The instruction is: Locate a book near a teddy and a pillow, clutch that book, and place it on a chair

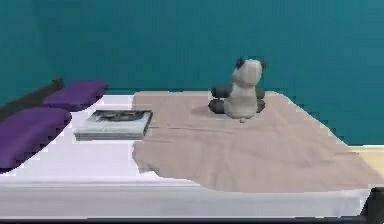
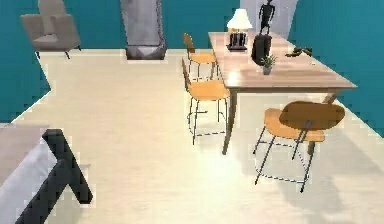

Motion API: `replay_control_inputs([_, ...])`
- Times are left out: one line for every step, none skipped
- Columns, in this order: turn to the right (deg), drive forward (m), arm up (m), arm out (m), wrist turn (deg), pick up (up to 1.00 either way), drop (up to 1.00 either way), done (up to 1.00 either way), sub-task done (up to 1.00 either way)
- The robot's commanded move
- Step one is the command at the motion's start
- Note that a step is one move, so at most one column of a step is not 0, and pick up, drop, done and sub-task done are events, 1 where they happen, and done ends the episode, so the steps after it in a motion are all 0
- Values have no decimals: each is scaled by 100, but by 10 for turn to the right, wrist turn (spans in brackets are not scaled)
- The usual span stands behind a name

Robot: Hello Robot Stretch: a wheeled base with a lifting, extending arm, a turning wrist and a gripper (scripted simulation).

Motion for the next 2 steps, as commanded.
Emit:
replay_control_inputs([-30, 0, 0, 0, 0, 0, 0, 0, 0])
replay_control_inputs([0, 5, 0, 0, 0, 0, 0, 0, 0])
